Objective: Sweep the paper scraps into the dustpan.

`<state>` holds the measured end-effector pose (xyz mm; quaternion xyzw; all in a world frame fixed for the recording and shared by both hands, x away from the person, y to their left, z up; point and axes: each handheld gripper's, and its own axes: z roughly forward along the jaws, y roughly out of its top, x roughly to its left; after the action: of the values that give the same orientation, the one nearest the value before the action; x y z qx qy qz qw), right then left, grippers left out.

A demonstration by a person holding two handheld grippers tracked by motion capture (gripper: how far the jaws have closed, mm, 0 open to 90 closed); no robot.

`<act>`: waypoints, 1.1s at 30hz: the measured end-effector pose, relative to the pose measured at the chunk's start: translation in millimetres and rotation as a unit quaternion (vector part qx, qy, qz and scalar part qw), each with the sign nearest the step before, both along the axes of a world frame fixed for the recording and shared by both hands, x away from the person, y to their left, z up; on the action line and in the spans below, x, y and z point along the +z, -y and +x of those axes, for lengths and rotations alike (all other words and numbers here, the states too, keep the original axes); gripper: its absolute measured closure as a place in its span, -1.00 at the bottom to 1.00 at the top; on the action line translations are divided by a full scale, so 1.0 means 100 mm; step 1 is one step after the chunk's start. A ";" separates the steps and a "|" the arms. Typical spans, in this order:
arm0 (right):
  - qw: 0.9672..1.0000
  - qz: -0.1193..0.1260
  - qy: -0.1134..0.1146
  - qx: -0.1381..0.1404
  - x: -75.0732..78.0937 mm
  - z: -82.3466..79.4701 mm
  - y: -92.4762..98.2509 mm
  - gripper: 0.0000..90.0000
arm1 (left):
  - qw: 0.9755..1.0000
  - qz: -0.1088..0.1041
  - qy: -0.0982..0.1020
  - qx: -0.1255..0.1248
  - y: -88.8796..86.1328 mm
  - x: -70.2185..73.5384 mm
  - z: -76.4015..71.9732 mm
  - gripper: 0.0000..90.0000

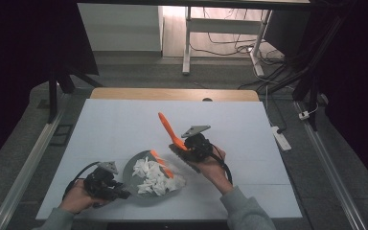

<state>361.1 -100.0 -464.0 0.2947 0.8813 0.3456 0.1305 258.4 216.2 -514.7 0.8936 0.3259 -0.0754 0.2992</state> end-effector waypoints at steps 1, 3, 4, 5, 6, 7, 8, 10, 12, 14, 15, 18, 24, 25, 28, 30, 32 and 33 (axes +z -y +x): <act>1.000 -0.001 -0.002 -0.005 -0.02 -0.01 0.03 0.57 | 1.000 -0.001 0.000 0.000 0.00 0.00 -0.01 0.37; 1.000 -0.004 -0.005 -0.014 -0.06 -0.03 0.06 0.57 | 1.000 -0.001 0.000 -0.001 0.01 0.00 -0.02 0.37; 1.000 -0.005 -0.008 -0.017 -0.08 -0.03 0.07 0.57 | 1.000 -0.002 -0.001 -0.002 0.01 0.00 -0.02 0.37; 1.000 -0.006 -0.013 -0.022 -0.11 -0.04 0.08 0.57 | 1.000 -0.002 -0.001 -0.002 0.02 -0.01 -0.03 0.37; 1.000 -0.008 -0.015 -0.024 -0.13 -0.04 0.07 0.57 | 1.000 -0.002 -0.001 -0.002 0.02 -0.01 -0.03 0.37; 0.999 -0.008 -0.019 -0.028 -0.15 -0.05 0.06 0.57 | 1.000 -0.001 -0.001 -0.003 0.02 -0.01 -0.04 0.37; 0.999 -0.006 -0.023 -0.031 -0.17 -0.06 0.05 0.57 | 1.000 -0.001 0.000 -0.003 0.03 -0.01 -0.04 0.37; 0.999 -0.001 -0.030 -0.034 -0.21 -0.08 0.01 0.57 | 1.000 -0.001 0.001 -0.003 0.03 -0.01 -0.05 0.37; 0.999 0.001 -0.031 -0.038 -0.23 -0.11 -0.05 0.57 | 1.000 -0.001 0.001 -0.004 0.05 -0.01 -0.06 0.37; 0.998 0.000 -0.033 -0.045 -0.24 -0.13 -0.14 0.57 | 1.000 0.000 0.001 -0.006 0.07 0.00 -0.07 0.37; 0.998 -0.002 -0.032 -0.045 -0.25 -0.13 -0.19 0.57 | 1.000 0.001 0.002 -0.007 0.08 0.00 -0.07 0.37; 0.999 -0.008 -0.033 -0.031 -0.26 -0.18 -0.35 0.57 | 1.000 0.003 0.004 -0.011 0.10 0.01 -0.08 0.37; 0.998 0.032 -0.055 0.029 -0.18 -0.33 -0.64 0.57 | 1.000 0.002 0.004 -0.010 0.10 0.01 -0.08 0.37; 0.997 0.038 -0.055 0.037 -0.14 -0.35 -0.67 0.57 | 1.000 0.001 0.004 -0.009 0.10 0.00 -0.08 0.37; 0.998 0.044 -0.021 0.043 -0.02 -0.39 -0.70 0.57 | 1.000 0.000 0.003 -0.008 0.10 0.00 -0.08 0.37; 0.998 0.055 -0.011 0.039 0.05 -0.35 -0.65 0.57 | 1.000 -0.001 0.003 -0.008 0.10 -0.01 -0.08 0.37; 0.998 0.061 -0.007 0.034 0.10 -0.32 -0.57 0.57 | 1.000 -0.002 0.002 -0.009 0.09 -0.01 -0.09 0.37; 0.998 0.064 -0.003 0.029 0.11 -0.30 -0.52 0.57 | 1.000 -0.003 0.001 -0.008 0.09 -0.02 -0.09 0.37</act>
<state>331.0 -47.6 -452.5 0.2780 0.8660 0.4039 0.0983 249.4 207.1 -516.6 0.8954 0.3183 -0.0781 0.3015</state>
